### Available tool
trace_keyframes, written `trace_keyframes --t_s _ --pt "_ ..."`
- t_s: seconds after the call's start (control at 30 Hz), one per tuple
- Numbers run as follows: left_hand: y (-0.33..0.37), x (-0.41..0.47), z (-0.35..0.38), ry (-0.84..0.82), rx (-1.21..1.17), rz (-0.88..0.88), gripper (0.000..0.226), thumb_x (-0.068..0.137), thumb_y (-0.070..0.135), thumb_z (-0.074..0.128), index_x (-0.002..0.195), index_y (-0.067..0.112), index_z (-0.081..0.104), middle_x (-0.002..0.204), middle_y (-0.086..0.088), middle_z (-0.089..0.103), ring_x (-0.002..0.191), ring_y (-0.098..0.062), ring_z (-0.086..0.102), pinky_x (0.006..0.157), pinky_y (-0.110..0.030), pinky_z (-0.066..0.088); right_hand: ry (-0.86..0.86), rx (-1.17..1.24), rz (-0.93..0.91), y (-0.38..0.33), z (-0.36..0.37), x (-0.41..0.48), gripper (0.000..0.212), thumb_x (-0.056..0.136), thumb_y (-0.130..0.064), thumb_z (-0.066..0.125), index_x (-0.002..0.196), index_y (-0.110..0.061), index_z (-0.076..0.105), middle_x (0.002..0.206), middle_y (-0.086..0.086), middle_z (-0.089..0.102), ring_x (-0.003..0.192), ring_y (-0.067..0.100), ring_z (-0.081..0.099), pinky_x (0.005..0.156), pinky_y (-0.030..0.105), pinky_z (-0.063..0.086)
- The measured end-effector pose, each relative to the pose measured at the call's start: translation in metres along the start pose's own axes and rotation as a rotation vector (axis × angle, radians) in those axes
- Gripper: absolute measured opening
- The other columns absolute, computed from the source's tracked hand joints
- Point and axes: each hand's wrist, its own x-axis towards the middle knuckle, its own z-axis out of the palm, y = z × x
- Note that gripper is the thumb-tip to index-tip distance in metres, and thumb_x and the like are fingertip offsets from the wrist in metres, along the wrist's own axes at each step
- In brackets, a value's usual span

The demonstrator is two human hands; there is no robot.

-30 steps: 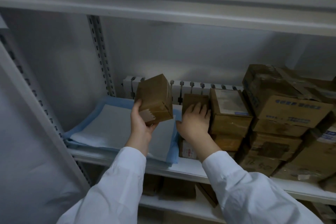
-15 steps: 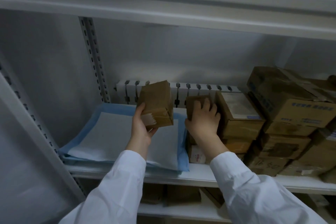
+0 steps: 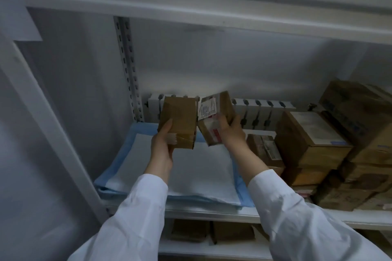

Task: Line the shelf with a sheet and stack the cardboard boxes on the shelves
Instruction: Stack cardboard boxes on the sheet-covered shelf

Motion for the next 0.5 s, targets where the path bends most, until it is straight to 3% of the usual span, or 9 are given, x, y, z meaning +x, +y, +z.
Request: trace_keyframes --t_s 0.1,0.2,0.33,0.4,0.5 --pt "0.009 0.012 -0.026 0.053 0.023 -0.025 0.047 0.087 0.036 0.062 0.128 0.018 0.047 0.119 -0.006 0.060 0.102 -0.023 0.060 0.093 -0.036 0.048 -0.173 0.354 0.241 -0.001 0.026 -0.010 0.050 0.092 -0.059 0.038 0.116 -0.019 0.058 0.116 0.010 0.065 0.102 0.026 0.061 0.097 0.043 0.048" --pt "0.014 0.025 -0.053 0.117 -0.023 -0.085 0.068 0.081 0.036 0.069 0.140 0.017 0.039 0.130 -0.009 0.057 0.107 -0.024 0.058 0.090 -0.036 0.049 -0.261 0.616 0.318 0.001 0.045 -0.017 0.037 0.094 -0.054 0.040 0.092 -0.025 0.061 0.093 0.005 0.067 0.089 0.022 0.062 0.095 0.043 0.049" --pt "0.021 0.034 -0.078 0.171 -0.035 -0.218 0.064 0.080 0.037 0.067 0.137 0.021 0.042 0.120 -0.005 0.055 0.102 -0.028 0.052 0.086 -0.041 0.042 -0.258 0.809 0.446 0.009 0.066 -0.023 0.030 0.093 -0.045 0.047 0.094 -0.019 0.062 0.089 0.007 0.066 0.083 0.022 0.061 0.074 0.035 0.050" --pt "0.023 0.043 -0.089 0.169 -0.082 -0.232 0.060 0.082 0.032 0.067 0.135 0.019 0.045 0.120 -0.009 0.056 0.100 -0.029 0.054 0.085 -0.043 0.046 -0.268 0.802 0.515 0.015 0.079 -0.023 0.033 0.091 -0.049 0.045 0.096 -0.020 0.062 0.093 0.006 0.064 0.087 0.021 0.057 0.076 0.031 0.044" --pt "0.024 0.051 -0.097 0.142 -0.107 -0.221 0.059 0.081 0.028 0.069 0.134 0.017 0.047 0.129 -0.012 0.057 0.109 -0.033 0.056 0.092 -0.045 0.047 -0.291 0.872 0.603 0.025 0.090 -0.023 0.035 0.089 -0.047 0.049 0.107 -0.019 0.060 0.098 0.009 0.061 0.090 0.024 0.054 0.082 0.035 0.043"
